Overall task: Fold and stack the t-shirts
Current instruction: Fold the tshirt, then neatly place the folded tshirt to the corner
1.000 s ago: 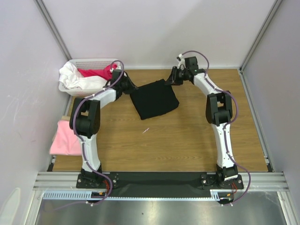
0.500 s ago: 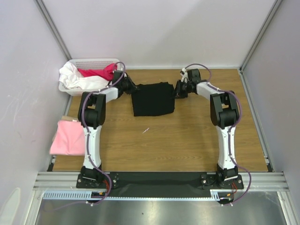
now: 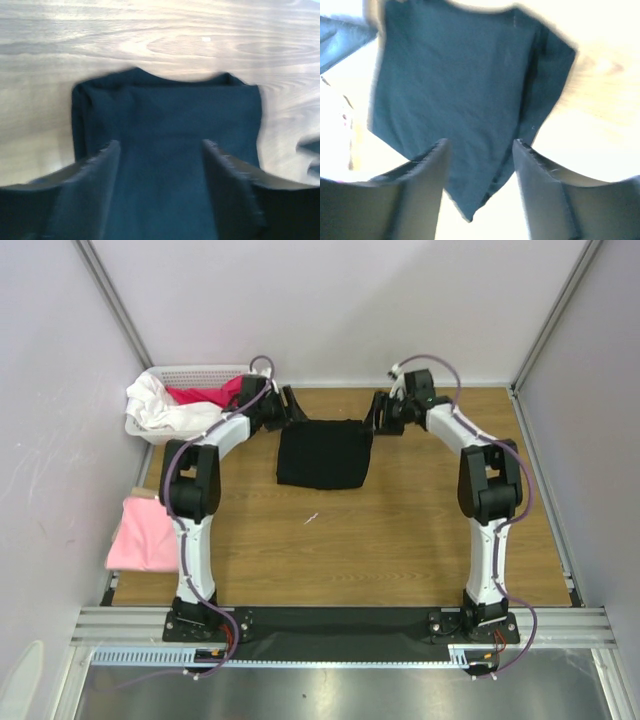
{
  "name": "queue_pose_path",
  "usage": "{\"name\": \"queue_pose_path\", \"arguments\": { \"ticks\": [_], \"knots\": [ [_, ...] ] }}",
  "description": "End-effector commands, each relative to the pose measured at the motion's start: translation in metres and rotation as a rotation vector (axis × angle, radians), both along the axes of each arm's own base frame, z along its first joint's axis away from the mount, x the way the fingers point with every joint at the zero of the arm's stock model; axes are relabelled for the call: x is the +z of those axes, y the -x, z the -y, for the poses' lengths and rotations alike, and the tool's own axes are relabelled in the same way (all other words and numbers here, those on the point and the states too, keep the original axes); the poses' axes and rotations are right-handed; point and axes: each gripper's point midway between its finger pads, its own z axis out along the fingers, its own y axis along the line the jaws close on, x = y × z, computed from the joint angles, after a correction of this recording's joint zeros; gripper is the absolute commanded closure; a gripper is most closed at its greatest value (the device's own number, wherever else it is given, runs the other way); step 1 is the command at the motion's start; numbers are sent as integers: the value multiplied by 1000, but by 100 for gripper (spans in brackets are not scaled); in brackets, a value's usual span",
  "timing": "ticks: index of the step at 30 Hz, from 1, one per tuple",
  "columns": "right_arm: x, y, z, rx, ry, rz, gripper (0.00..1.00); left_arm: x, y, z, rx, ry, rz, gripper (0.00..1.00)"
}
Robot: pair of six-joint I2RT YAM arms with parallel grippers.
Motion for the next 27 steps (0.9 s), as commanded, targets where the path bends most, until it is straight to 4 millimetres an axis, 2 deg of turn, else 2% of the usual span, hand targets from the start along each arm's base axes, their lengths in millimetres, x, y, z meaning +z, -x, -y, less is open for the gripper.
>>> {"name": "queue_pose_path", "arguments": {
  "ticks": [1, 2, 4, 5, 7, 8, 9, 14, 15, 19, 25, 27],
  "knots": [
    [94, -22, 20, -89, -34, 174, 32, 105, 15, -11, 12, -78, 202, 21],
    [96, -23, 24, -104, -36, 177, 29, 113, 25, -17, 28, -94, 209, 18],
    [96, -23, 32, -134, -36, 168, 20, 105, 36, -30, 85, -149, 177, 9],
    [97, -22, 34, -141, -35, 167, 18, 98, 46, -33, 96, -159, 155, 3],
    [90, -20, 37, -154, -29, 144, 13, 85, 55, -35, 104, -164, 133, 2],
    [80, -16, 38, -159, -26, 117, 10, 65, 65, -34, 97, -157, 92, 1],
    [75, -14, 38, -165, -26, 100, 8, 63, 65, -32, 95, -145, 102, 0],
    [40, -5, 43, -232, 6, 23, 8, 27, 79, -24, 85, -153, 55, 0],
    [30, -1, 43, -235, 17, 5, 8, 24, 77, -23, 84, -155, 64, 0],
    [10, 4, 38, -224, 28, -27, 7, -4, 76, -24, 94, -183, 24, 0],
    [-8, 3, 23, -199, 29, -50, 8, -25, 75, -16, 86, -147, -13, 0],
    [-11, 4, 19, -197, 24, -62, 9, -38, 80, -15, 87, -140, -48, 0]
  ]
}}
